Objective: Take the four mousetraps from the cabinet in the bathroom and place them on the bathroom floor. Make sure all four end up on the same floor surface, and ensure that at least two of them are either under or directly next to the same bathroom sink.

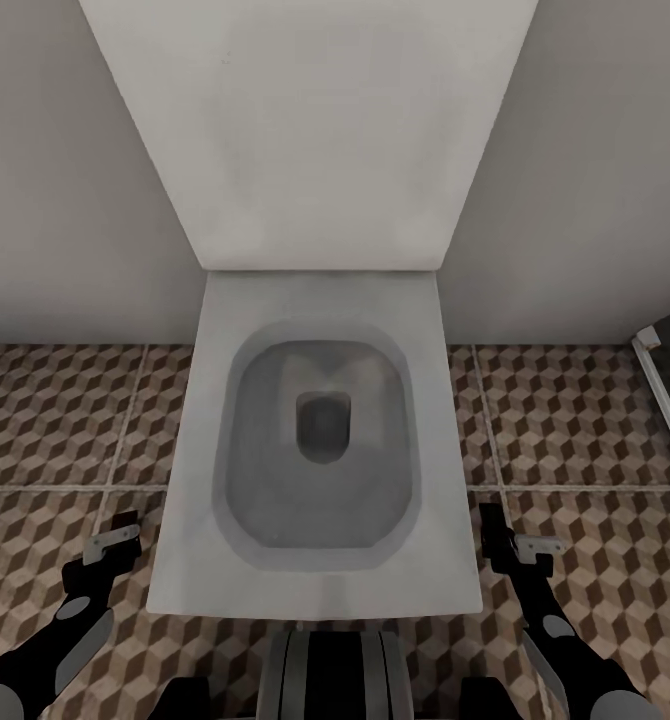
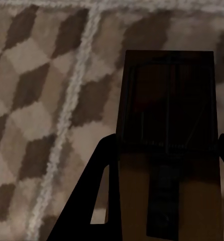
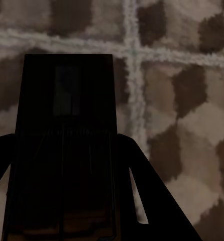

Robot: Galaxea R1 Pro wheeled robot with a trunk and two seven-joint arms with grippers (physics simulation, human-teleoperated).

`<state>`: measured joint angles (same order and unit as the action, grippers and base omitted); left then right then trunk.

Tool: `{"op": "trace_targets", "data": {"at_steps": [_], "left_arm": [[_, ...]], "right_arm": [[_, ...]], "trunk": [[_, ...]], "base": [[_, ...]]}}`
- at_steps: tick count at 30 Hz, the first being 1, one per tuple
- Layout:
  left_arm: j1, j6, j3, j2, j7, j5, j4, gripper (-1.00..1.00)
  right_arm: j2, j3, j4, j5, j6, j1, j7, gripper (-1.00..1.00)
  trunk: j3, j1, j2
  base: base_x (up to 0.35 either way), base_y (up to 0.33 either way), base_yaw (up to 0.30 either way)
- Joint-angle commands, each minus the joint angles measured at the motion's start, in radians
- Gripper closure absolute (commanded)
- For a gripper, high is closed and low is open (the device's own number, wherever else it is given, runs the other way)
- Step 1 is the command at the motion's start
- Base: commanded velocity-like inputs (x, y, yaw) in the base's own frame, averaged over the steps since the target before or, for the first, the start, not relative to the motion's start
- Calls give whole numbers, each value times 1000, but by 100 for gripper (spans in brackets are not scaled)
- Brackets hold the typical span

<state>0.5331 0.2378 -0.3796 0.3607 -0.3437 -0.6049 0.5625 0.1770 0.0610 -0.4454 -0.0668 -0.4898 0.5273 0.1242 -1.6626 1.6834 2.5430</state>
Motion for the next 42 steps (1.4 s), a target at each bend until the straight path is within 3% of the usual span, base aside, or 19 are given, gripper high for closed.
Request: {"op": "trace_targets", "data": {"at_steps": [1,11,17,38,42], "left_arm": [[1,5,-9,1,-8,-7,0,100],[1,5,-9,1,-8,-7,0,100],[1,5,-9,1,-8,-7,0,100],[1,5,-9,3,-8,-7,0,100],[1,5,-9,1,-8,-7,0,100]], "right_arm": [[1,6,1,-10,-4,0,2,100],[1,7,1,-10,-7,0,2,100],[1,7,1,-10,-6,0,2,100],[1,7,1,-13,-7,0,6,100],[1,7,1,-13,-7,0,6,100]], "trunk": [[-1,0,0],[-1,0,0],[-24,3,2],[-24,3,2],[-39,4,3]], "base": [[0,0,0],[0,0,0],[0,0,0],[0,0,0],[0,0,0]]}}
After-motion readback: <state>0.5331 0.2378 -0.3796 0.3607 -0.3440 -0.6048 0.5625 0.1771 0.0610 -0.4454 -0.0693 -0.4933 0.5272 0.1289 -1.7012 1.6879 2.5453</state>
